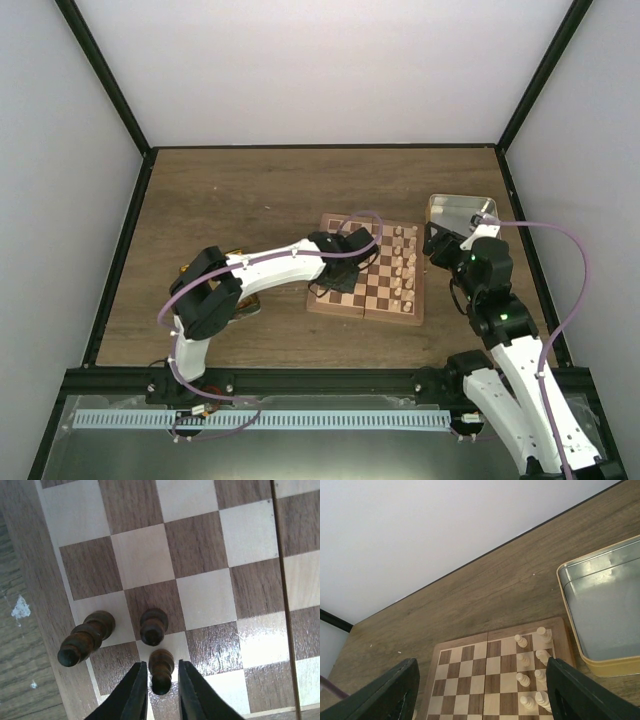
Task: Set up the chess pieces on the board
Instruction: Place the chess piece on the chessboard, then pick up the chess piece from the storage box.
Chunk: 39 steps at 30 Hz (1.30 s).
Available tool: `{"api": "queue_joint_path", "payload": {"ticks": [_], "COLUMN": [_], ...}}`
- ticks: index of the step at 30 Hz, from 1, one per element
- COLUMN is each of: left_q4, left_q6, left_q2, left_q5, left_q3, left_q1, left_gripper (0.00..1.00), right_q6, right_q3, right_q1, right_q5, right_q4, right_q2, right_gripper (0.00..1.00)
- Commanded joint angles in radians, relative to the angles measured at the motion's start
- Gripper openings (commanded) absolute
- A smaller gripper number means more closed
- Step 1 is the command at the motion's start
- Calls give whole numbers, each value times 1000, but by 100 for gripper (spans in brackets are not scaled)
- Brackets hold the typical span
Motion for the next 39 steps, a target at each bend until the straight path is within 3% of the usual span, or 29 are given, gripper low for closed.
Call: {"api": "queue_joint_path", "payload": {"ticks": [1, 6, 15, 21, 28, 33, 39], "left_q4": [4, -11, -24, 13, 107, 210, 313], "left_q6": [12, 17, 12, -42, -120, -104, -105], "left_q2": [-3, -64, -327, -547, -766, -756, -681], "left_q5": [14, 48, -6, -77, -139, -86, -73], "left_q3": [-13, -41, -117, -333, -608, -715, -753], "left_q1": [8, 9, 81, 285, 539, 687, 784], "left_gripper": [23, 35, 36, 35, 44, 48, 60], "right_q6": [-3, 6, 34, 48, 72, 78, 77], "right_q3": [19, 31, 42, 60, 69, 71, 74], "right_q1": [5, 5, 5, 5, 4, 5, 5], "right_q5": [-12, -19, -34, -46, -62, -75, -76], "right_q4": [4, -12, -10, 12, 39, 59, 63], "right_q2": [-1, -9, 19, 71, 148, 188, 199], "right_gripper": [71, 71, 71, 70, 69, 68, 68]}}
